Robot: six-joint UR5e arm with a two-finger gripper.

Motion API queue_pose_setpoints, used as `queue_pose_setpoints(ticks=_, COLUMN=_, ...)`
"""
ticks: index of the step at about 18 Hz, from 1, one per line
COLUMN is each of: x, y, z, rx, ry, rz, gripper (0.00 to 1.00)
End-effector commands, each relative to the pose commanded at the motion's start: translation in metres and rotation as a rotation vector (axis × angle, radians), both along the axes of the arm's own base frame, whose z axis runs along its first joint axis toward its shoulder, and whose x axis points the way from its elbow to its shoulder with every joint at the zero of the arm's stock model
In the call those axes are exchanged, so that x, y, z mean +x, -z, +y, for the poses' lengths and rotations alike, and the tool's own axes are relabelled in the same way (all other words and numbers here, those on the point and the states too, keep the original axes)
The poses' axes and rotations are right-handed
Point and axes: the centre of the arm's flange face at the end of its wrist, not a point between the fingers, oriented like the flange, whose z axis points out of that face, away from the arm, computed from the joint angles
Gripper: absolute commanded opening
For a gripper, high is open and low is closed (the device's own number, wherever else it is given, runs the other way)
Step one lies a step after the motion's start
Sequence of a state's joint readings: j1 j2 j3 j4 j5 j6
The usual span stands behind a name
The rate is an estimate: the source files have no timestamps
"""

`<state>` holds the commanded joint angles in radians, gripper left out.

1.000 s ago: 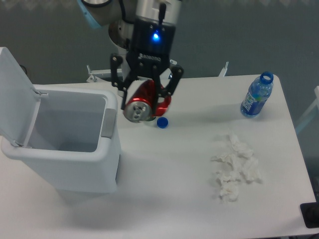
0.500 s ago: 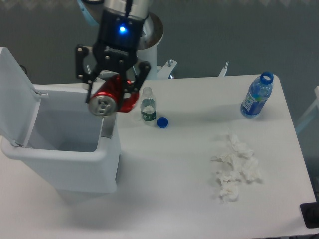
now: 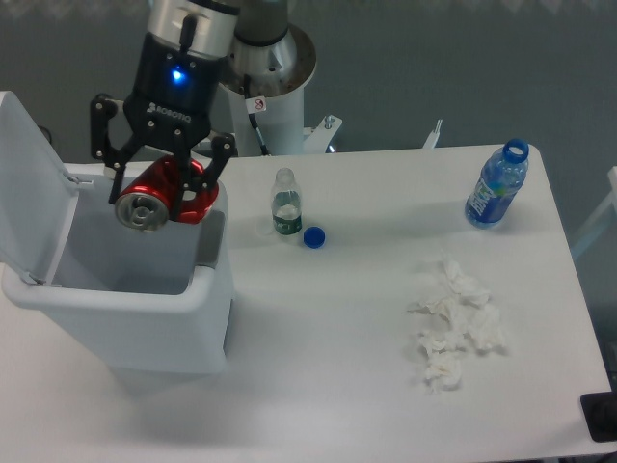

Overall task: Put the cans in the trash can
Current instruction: 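Carry the red can over to the open white trash bin, then lower the red can into the trash bin opening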

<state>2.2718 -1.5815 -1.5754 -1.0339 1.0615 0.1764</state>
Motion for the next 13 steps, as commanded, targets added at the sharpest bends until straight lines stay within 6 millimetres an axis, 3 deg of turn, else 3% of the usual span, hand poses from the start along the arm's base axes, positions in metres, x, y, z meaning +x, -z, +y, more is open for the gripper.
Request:
queue_pose_setpoints(ticks=9, x=0.013, y=0.027, z=0.016, rx=-0.039, ry=0.043, rz=-0.028, gripper=0.52)
queue_pose_setpoints(ticks=13, x=0.021, y=0.048, z=0.032, rx=-0.070, ry=0.071, rz=-0.050, gripper=0.52)
